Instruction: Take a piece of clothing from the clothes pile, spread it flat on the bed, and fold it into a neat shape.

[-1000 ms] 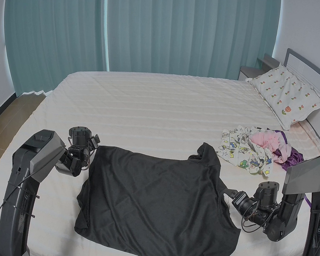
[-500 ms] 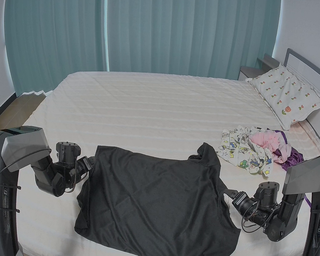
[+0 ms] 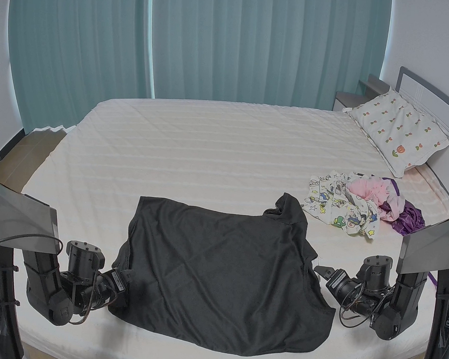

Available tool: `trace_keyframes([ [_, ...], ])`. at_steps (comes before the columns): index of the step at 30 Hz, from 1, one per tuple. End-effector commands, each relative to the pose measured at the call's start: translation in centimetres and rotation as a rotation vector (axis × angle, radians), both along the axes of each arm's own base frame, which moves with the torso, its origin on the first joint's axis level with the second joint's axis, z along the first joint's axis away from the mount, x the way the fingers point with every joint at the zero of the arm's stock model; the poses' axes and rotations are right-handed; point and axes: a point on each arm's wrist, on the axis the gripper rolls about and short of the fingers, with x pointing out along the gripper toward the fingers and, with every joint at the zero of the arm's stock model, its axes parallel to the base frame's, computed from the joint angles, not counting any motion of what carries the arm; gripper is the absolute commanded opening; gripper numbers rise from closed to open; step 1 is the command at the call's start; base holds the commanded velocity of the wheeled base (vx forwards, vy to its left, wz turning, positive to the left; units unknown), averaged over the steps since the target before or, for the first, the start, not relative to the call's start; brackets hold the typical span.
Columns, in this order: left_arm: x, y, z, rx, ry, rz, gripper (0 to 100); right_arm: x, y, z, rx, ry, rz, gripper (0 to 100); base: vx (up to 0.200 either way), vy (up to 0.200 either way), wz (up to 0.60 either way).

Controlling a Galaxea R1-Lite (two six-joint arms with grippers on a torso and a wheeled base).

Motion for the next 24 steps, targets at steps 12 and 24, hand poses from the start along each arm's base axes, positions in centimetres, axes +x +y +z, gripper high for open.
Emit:
trace_keyframes([
  [12,-2.1,-1.3,-2.5,0.133,0.119,-0.068,100,-0.1,0.0,0.0,0.001,0.001,0.001,100,0.0,0.0,0.0],
  [24,-3.4,1.5,-2.8,0.355,0.189,0.014,100,-0.1,0.0,0.0,-0.001,0.001,0.002,100,0.0,0.0,0.0],
])
